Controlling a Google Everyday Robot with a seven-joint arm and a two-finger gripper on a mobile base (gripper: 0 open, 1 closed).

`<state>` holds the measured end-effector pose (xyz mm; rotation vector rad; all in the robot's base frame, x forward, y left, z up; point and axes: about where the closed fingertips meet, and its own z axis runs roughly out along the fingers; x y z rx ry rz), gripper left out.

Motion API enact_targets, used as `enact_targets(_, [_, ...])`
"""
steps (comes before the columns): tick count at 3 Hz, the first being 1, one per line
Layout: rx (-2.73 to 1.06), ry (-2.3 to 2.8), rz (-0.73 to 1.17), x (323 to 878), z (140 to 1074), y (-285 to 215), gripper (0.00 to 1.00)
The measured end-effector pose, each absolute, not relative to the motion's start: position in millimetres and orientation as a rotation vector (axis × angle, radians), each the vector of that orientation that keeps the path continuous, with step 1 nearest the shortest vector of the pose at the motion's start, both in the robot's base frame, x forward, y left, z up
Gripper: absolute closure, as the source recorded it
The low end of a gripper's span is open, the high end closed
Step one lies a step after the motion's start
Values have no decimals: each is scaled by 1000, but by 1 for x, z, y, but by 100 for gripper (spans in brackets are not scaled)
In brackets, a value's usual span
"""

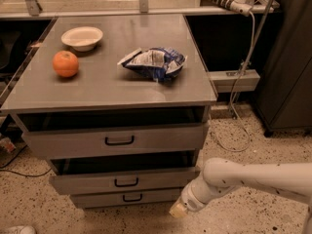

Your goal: Close middle drawer

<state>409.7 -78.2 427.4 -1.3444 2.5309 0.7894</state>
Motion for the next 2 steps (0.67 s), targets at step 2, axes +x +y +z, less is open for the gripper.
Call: enact_targets(2, [-1352,2513,729,438,423,-70,100])
